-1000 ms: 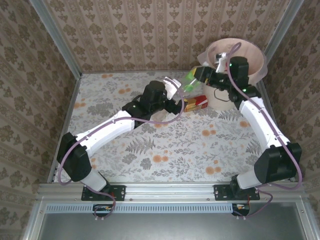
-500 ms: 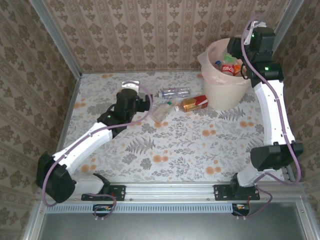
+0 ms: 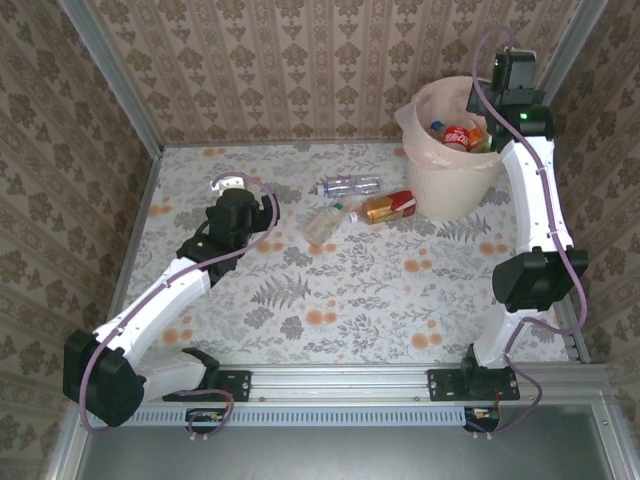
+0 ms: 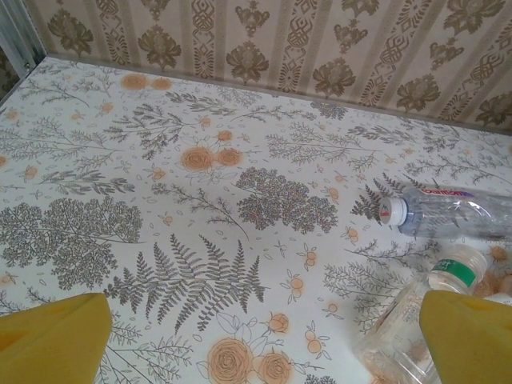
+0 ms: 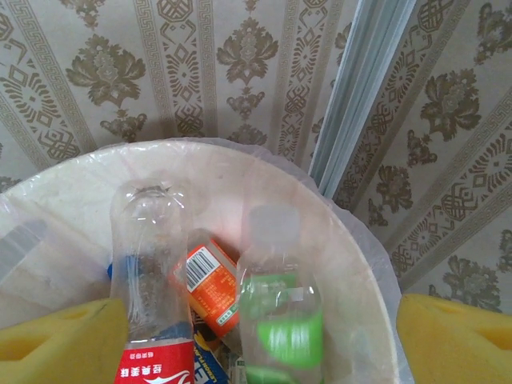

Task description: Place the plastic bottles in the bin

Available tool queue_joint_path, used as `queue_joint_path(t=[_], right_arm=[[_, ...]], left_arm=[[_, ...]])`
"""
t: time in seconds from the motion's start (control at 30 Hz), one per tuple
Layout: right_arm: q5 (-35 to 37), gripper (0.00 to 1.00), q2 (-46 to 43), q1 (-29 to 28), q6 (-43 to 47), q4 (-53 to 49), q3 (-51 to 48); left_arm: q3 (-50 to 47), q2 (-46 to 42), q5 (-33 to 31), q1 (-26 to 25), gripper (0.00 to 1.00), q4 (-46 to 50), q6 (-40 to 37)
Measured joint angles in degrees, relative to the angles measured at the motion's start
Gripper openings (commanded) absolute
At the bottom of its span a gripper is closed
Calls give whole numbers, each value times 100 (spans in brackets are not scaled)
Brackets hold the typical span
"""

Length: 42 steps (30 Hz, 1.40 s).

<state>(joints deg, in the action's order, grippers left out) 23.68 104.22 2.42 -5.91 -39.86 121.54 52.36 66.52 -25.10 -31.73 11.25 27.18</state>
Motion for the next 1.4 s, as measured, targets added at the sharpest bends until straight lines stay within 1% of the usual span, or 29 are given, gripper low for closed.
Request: queue_joint_path(t=[0.2,0.27,0.33,0.4,0.57,0.7,0.87,0.97,1.07,1.4], right_arm=[[-9,91,-37,0,2,-7,-127],[-74,94,-107,0,2,-9,-216],[-190,99,-205,0,13,4,-326],[-354,100,-365,0,22,39,-498],[-901,100,-927,-4,24,310,-1169],[-1388,100,-1355,-4,87,612,-1714],[-2330,100,-1886,-55,275,1150,-2465],[-2872,100,-2129,-212,529,1432,-2876],[-3206,100,-2249,-470,892,1622,-3158],[-3495,100,-2260,-1679,2492,1696,-3757]], left_arm=[[0,81,83,39,100,7,31],[0,160,181,98,100,7,31],[2,262,354,168,100,-2,31],[17,398,549,243,100,0,31],[160,885,852,382,100,61,120],[160,1067,992,409,100,81,225],[157,1161,1239,437,100,70,330],[157,1165,1329,446,100,42,350],[157,1165,1349,448,100,26,352],[157,1165,1386,450,100,26,372]])
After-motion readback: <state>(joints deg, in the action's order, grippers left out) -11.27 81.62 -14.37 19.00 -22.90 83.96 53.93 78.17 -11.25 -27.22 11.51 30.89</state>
